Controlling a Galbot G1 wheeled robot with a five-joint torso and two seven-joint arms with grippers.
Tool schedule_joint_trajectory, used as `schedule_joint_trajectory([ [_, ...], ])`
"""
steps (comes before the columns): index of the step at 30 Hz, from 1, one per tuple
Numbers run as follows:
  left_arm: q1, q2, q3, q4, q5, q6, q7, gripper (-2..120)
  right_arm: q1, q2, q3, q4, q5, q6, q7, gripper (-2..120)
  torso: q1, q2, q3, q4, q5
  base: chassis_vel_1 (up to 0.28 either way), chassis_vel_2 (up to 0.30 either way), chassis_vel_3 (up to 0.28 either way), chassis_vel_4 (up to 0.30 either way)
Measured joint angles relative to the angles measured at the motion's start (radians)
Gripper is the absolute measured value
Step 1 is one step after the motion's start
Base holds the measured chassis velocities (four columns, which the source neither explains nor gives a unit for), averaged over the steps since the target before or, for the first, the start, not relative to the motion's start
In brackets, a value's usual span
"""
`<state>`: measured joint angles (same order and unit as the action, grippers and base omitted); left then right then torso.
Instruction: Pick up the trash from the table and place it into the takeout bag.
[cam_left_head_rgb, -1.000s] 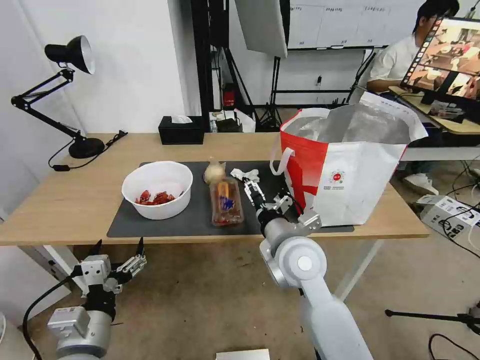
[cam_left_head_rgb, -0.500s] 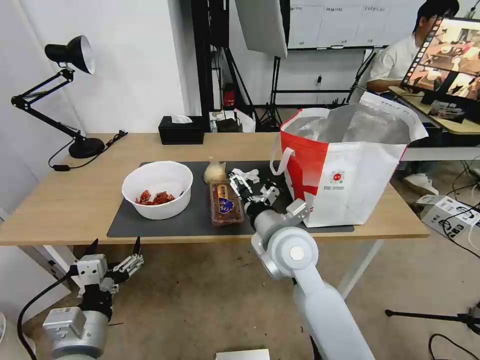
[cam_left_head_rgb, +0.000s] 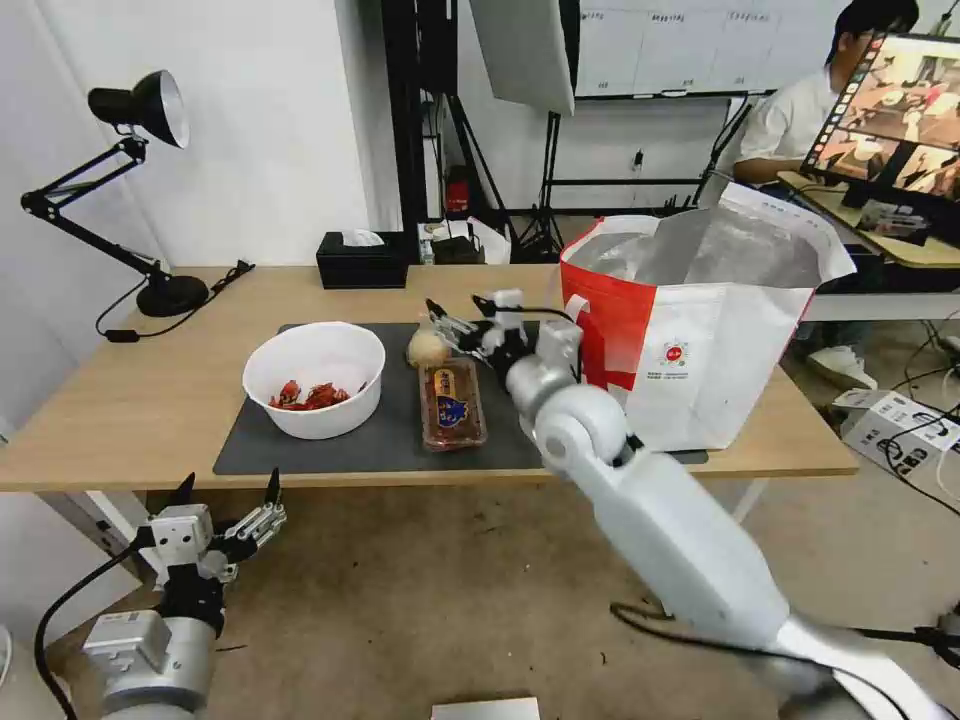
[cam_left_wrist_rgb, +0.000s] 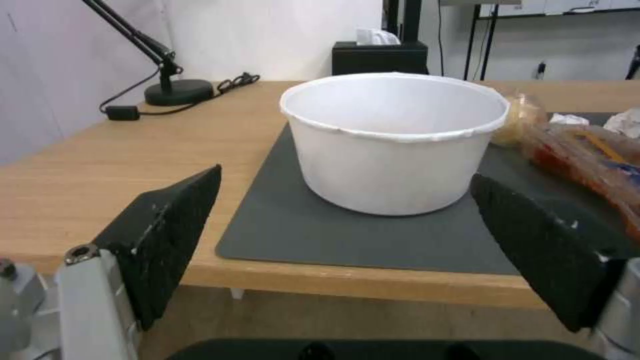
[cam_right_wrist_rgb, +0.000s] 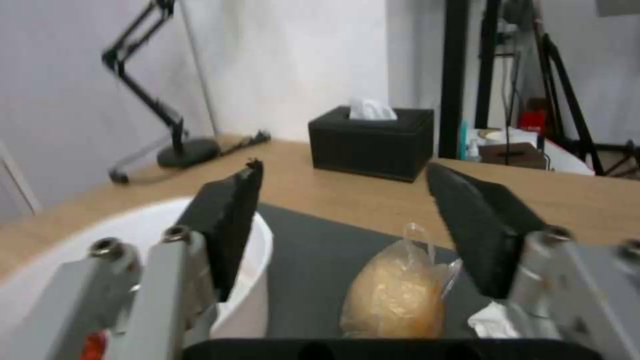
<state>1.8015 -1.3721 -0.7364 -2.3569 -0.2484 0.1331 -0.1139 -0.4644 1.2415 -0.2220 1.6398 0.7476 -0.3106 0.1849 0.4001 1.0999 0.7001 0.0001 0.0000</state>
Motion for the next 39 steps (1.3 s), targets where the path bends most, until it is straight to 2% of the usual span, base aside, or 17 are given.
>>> schedule_joint_trajectory([
  [2,-0.003,0.0,0.001,-0.002,0.0,0.0,0.001,100,0.037,0.0,-0.037,-0.062,-0.043,0.0,-0.053,53,0.0,0.0,0.0,0.0,0.0,0.0,0.0,0.0,0.0],
  [3,-0.003,0.0,0.001,-0.002,0.0,0.0,0.001,100,0.037,0.0,-0.037,-0.062,-0.043,0.0,-0.053,53,0.0,0.0,0.0,0.0,0.0,0.0,0.0,0.0,0.0],
  [4,-0.005,0.001,0.001,-0.003,0.0,0.0,0.001,100,0.059,0.004,-0.061,-0.114,-0.068,-0.001,-0.097,46,0.0,0.0,0.0,-0.0001,0.0,0.0,0.0,0.0,0.0],
  [7,-0.005,0.001,0.001,-0.005,0.0,0.0,0.001,100,0.074,0.01,-0.077,-0.154,-0.083,0.0,-0.129,41,0.0,0.0,0.0,-0.0001,0.0001,0.0,0.0,0.0,0.0],
  [8,-0.006,0.001,0.001,-0.006,0.0,0.0,0.001,100,0.085,0.016,-0.089,-0.187,-0.091,-0.002,-0.15,34,0.0,0.0,0.0,-0.0001,0.0,0.0,0.0,0.0,0.0],
  [11,-0.006,0.001,0.0,-0.006,0.0,-0.001,0.002,100,0.09,0.02,-0.096,-0.207,-0.092,-0.009,-0.159,28,0.0,0.0,0.0,-0.0001,-0.0001,0.0,0.0,0.0,0.0],
  [12,-0.006,0.001,-0.002,-0.009,0.0,-0.001,0.002,100,0.094,0.027,-0.106,-0.231,-0.092,-0.02,-0.168,19,0.0,0.0,0.0,-0.0001,-0.0001,0.0,0.0,0.0,0.0],
  [14,-0.005,0.0,-0.004,-0.013,-0.001,-0.002,0.002,100,0.094,0.037,-0.113,-0.255,-0.095,-0.033,-0.17,9,0.0,0.0,0.0,-0.0001,0.0,0.0,0.0,0.0,0.0],
  [16,-0.005,-0.001,-0.004,-0.015,-0.001,-0.003,0.002,100,0.091,0.04,-0.114,-0.261,-0.099,-0.04,-0.168,6,0.0,0.0,0.0,-0.0001,-0.0001,0.0,0.0,0.0,0.0],
  [17,-0.004,-0.002,-0.004,-0.017,-0.001,-0.004,0.003,100,0.087,0.042,-0.114,-0.265,-0.103,-0.049,-0.162,0,0.0,0.0,0.0,0.0,-0.0001,0.0,0.0,0.0,0.0],
  [22,0.001,-0.006,0.001,-0.019,0.0,-0.007,0.004,100,0.065,0.038,-0.109,-0.266,-0.084,-0.108,-0.126,0,0.0,0.0,0.0,-0.0002,0.0,0.0,0.0,0.0,0.0],
  [39,-0.004,0.017,0.015,-0.015,-0.018,-0.018,0.006,100,0.045,0.038,-0.1,-0.266,-0.064,-0.114,-0.108,0,0.0,0.0,0.0,-0.0001,0.0,0.0,0.0,0.0,0.0],
])
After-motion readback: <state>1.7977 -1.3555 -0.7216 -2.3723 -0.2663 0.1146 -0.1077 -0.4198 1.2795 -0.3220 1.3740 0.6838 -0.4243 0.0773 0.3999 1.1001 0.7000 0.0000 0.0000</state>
